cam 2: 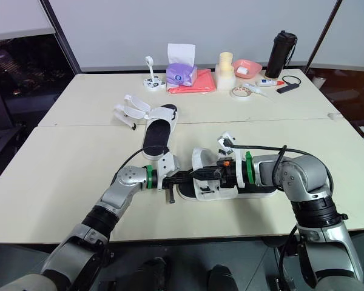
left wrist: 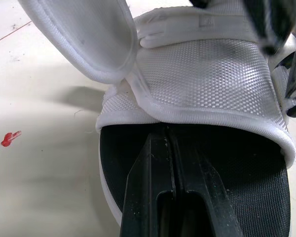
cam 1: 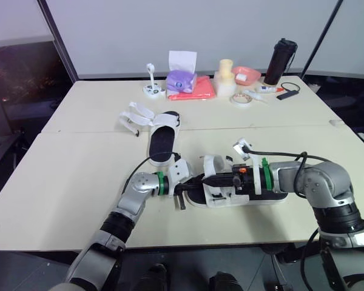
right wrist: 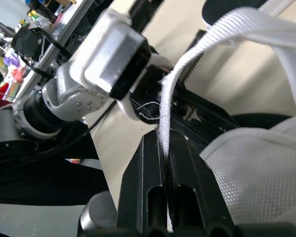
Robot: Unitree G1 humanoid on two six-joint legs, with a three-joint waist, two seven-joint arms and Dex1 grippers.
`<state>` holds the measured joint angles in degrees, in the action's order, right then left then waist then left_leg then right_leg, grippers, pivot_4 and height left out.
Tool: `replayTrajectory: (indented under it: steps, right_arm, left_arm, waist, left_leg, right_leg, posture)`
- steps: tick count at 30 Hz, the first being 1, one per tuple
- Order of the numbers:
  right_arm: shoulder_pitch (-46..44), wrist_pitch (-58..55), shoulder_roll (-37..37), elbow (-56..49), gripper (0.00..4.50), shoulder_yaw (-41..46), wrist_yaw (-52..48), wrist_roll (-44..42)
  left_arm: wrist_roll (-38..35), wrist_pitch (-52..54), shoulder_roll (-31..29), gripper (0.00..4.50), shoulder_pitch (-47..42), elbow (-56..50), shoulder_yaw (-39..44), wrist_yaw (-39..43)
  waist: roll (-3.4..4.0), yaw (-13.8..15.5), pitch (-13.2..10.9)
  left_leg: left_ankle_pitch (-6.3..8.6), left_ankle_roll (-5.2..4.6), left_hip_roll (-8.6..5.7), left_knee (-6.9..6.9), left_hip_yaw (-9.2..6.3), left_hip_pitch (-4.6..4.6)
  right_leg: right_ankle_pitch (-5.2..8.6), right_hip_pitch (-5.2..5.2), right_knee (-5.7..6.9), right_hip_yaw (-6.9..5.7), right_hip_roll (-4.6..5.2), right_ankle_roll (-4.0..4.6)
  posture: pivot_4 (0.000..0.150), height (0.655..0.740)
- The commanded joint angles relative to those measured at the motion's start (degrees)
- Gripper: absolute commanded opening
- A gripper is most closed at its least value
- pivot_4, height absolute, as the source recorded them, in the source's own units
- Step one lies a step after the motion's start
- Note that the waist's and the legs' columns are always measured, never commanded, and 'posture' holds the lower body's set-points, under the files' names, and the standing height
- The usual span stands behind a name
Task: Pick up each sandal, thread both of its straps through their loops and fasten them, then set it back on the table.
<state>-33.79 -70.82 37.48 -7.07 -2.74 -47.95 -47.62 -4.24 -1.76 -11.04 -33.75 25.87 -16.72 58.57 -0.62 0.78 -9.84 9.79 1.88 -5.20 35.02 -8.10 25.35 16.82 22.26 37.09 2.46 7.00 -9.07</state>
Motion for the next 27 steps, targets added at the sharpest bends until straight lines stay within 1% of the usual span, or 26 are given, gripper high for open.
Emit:
replayTrajectory:
  steps: [1, 7, 11, 19, 27]
  right_arm:
    - [1.20, 2.01, 1.48, 0.47, 0.01, -1.03, -1.26, 2.23]
    - [2.21, 5.22, 3.07, -0.20, 0.01, -3.25, -3.63, 4.97]
    - [3.31, 10.91, 5.13, -0.59, 0.01, -6.05, -4.92, 9.69]
    - [2.79, 15.65, 6.43, 0.01, 0.01, -8.19, -7.18, 14.48]
    - [3.97, 18.96, 10.27, -4.35, 0.01, -11.05, -11.59, 17.66]
  left_arm:
    - [1.35, 0.86, -0.02, 0.00, 1.45, 0.41, -1.85, 0.23]
    - [1.35, 0.92, -0.10, 0.00, 1.51, 0.26, -1.83, 0.18]
    - [1.33, 0.81, 0.03, 0.00, 1.44, 0.36, -1.84, 0.11]
    - [1.29, 0.69, 0.43, 0.00, 1.20, 0.73, -1.85, -0.01]
    - [1.38, 0.55, 0.62, 0.00, 0.93, 1.15, -1.69, -0.24]
  waist:
    - [0.00, -0.01, 0.00]
    - [0.00, 0.01, 0.00]
    - [-0.01, 0.06, 0.01]
    - [-0.02, 0.09, 0.01]
    - [-0.02, 0.25, 0.01]
  left_leg:
    - [0.00, 0.00, 0.00, 0.00, 0.00, 0.00]
    - [0.00, 0.00, 0.00, 0.00, 0.00, -0.01]
    - [0.00, 0.00, 0.00, 0.00, 0.01, -0.02]
    - [0.00, 0.01, -0.01, 0.01, -0.01, -0.02]
    - [0.01, 0.01, -0.02, 0.01, -0.03, -0.01]
  right_leg:
    - [0.00, 0.00, 0.00, 0.00, 0.00, 0.00]
    - [0.00, -0.02, -0.01, 0.00, 0.00, 0.00]
    - [0.00, -0.02, -0.02, -0.01, 0.00, -0.01]
    - [0.01, -0.05, -0.07, -0.04, 0.00, -0.01]
    - [0.01, -0.04, -0.11, -0.05, 0.01, -0.01]
  posture:
    - [0.150, 0.7344]
    - [0.150, 0.7344]
    - [0.150, 0.7344]
    - [0.150, 0.7344]
    - [0.150, 0.7344]
